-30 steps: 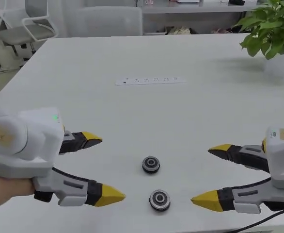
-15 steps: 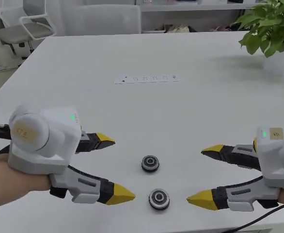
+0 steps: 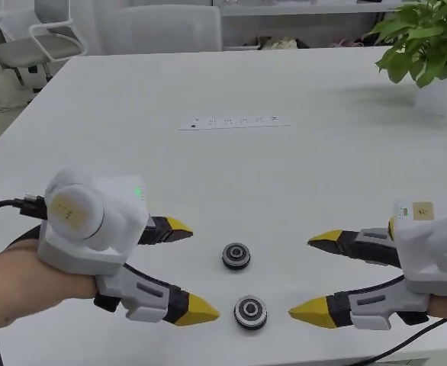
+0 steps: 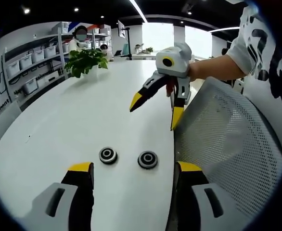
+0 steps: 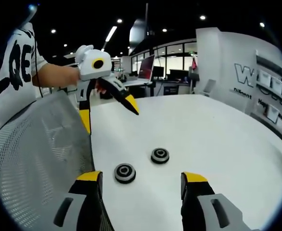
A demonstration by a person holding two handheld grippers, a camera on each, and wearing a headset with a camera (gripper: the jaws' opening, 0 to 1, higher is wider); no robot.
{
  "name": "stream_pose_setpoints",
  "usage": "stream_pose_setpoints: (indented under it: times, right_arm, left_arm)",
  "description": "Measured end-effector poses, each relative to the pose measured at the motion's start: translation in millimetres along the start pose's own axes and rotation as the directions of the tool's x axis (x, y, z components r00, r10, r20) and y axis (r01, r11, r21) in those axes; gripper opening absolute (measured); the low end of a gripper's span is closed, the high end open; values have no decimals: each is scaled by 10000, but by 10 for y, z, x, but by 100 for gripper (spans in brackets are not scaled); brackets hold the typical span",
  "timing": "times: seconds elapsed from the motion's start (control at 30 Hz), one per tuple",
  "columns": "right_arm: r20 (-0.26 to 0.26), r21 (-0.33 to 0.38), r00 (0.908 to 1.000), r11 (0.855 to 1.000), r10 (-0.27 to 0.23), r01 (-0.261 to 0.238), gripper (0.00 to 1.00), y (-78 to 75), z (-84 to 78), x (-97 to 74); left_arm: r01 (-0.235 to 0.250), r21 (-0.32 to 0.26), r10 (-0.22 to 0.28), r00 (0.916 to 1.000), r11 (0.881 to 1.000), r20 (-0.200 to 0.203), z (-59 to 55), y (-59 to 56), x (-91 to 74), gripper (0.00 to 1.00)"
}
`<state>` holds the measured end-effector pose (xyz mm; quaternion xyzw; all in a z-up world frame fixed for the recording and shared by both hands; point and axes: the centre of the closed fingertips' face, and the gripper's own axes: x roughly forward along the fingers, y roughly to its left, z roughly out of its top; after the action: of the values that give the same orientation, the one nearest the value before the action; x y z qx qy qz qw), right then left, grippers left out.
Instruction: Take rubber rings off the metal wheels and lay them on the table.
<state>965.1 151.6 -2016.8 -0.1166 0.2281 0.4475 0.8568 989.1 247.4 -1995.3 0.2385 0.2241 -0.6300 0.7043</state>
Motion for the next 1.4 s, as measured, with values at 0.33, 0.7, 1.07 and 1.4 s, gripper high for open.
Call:
stream_pose_setpoints:
  times: [0.33, 0.7, 1.07, 1.4]
  right_arm:
    - [-193, -20, 9992, 9994, 345, -346, 60, 51, -59, 86]
    - [-340, 64, 9965, 9971, 763, -761, 54, 127, -157, 191]
    - [-460, 104, 9932, 9942, 1071, -1067, 47, 187, -242, 319]
    - [-527, 199, 9916, 9929, 1184, -1175, 44, 207, -274, 361]
  left_arm:
    - [385, 108, -383, 9992, 9992, -148, -35, -60, 123, 60]
    - [886, 1, -886, 9954, 9961, -353, -107, -157, 285, 53]
    - [1210, -62, -1211, 9907, 9926, -626, -205, -226, 444, 48]
    - [1533, -272, -1546, 9866, 9878, -527, -188, -297, 590, 42]
